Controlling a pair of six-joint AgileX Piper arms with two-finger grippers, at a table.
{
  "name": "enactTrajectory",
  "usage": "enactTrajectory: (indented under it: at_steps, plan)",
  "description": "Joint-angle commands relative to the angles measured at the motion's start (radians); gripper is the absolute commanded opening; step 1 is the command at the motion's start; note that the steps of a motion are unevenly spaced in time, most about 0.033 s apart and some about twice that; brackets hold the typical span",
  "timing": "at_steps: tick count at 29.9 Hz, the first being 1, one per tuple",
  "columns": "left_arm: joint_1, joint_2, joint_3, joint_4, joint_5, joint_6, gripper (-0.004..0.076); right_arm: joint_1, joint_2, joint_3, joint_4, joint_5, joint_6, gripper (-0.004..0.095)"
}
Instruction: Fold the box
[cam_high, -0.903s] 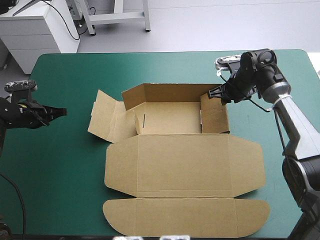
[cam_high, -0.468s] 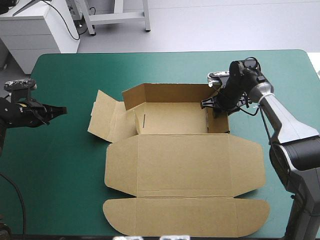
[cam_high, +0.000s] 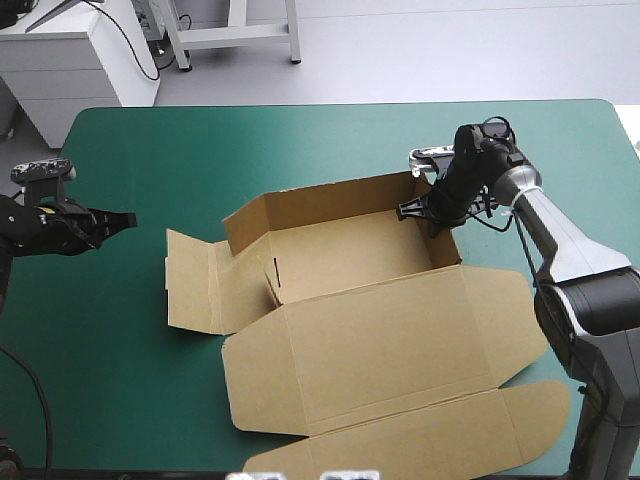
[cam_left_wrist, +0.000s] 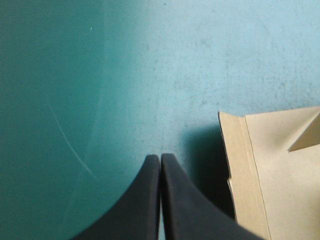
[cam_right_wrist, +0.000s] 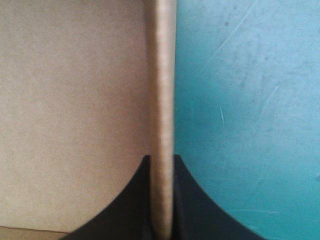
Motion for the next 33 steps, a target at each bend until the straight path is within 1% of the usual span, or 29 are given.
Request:
enactTrajectory:
  at_steps: [1,6,12,14,19,23,26,28,30,33]
  plan:
    - [0.002,-0.031,-0.024,-0.032,-0.031,0.002,-0.0008,-0.001,-0.049,-0.021,0.013,-0.023,0.009,-0.0018]
    - [0.002,-0.021,-0.024,-0.036,-0.031,-0.022,-0.0008,-0.012,-0.081,-0.021,0.025,-0.051,0.013,-0.0018]
    - [0.002,0.034,-0.024,-0.069,-0.031,-0.056,-0.0008,-0.086,-0.149,-0.021,0.045,-0.033,-0.009,-0.002]
    - [0.002,0.053,-0.024,-0.102,-0.039,-0.056,-0.0008,-0.123,-0.18,-0.021,0.086,-0.026,-0.046,-0.002]
    - [0.002,0.096,-0.024,-0.277,-0.062,-0.024,-0.0008,-0.248,-0.256,-0.021,0.225,0.01,-0.132,-0.002]
    - [0.002,0.133,-0.024,-0.494,-0.044,0.092,-0.0008,-0.337,-0.304,-0.02,0.331,0.033,-0.198,-0.002]
    - [0.002,0.163,-0.024,-0.751,0.01,0.219,-0.0008,-0.387,-0.345,-0.017,0.417,0.033,-0.24,-0.002]
    - [0.002,0.183,-0.024,-0.924,0.073,0.308,-0.0008,-0.4,-0.365,-0.017,0.459,0.033,-0.27,-0.002]
    - [0.002,0.207,-0.024,-1.123,0.171,0.395,-0.0008,-0.403,-0.378,-0.017,0.472,0.033,-0.284,-0.002]
    - [0.0,0.226,-0.024,-1.29,0.294,0.459,-0.0008,-0.401,-0.385,-0.017,0.483,0.033,-0.288,-0.002]
